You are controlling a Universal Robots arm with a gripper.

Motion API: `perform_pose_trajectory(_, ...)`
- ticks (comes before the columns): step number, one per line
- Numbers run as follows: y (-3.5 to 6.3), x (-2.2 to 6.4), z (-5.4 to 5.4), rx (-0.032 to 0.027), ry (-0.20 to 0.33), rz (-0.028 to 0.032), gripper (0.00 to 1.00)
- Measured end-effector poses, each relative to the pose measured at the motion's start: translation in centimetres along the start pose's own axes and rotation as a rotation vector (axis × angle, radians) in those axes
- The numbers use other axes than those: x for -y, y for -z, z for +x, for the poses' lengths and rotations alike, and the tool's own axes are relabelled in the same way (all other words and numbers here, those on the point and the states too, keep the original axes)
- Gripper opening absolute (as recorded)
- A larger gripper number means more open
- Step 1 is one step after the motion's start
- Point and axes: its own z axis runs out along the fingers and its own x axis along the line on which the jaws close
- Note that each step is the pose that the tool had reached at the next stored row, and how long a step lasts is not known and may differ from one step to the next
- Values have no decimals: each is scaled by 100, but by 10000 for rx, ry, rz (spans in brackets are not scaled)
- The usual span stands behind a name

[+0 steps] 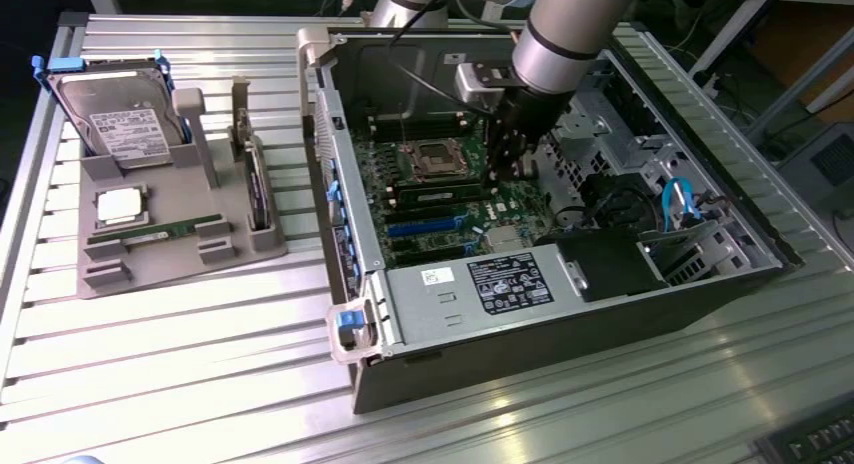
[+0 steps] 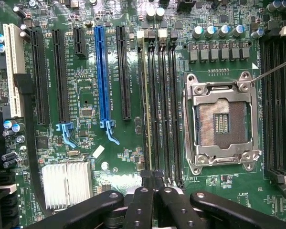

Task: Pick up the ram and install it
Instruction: 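Press down the ram until it locks into place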

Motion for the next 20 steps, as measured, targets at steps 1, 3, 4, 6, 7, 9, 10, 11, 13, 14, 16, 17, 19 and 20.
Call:
perform_pose_trajectory(1,23,-1,0,-6,0,-4,11)
perform_pose_trajectory(3,84,-3,-1,-9,0,-12,11)
perform_pose_trajectory(4,113,-4,-1,-10,-1,-14,11)
perform_pose_trajectory(6,126,-10,-2,-9,2,-15,11)
perform_pose_trajectory(7,127,-28,-1,-5,5,-14,11)
perform_pose_trajectory(9,127,-123,6,-10,8,-14,11)
perform_pose_trajectory(10,127,-171,9,-12,7,-13,11)
perform_pose_trajectory(11,125,-209,11,-11,7,-10,11)
perform_pose_trajectory(13,122,-288,16,-9,7,1,11)
perform_pose_trajectory(14,120,-329,19,-8,7,5,11)
perform_pose_trajectory(16,118,-387,23,-8,7,11,11)
perform_pose_trajectory(17,117,-419,25,-8,7,14,11)
perform_pose_trajectory(19,114,-509,30,-7,8,22,11)
perform_pose_trajectory(20,113,-543,33,-7,8,25,11)
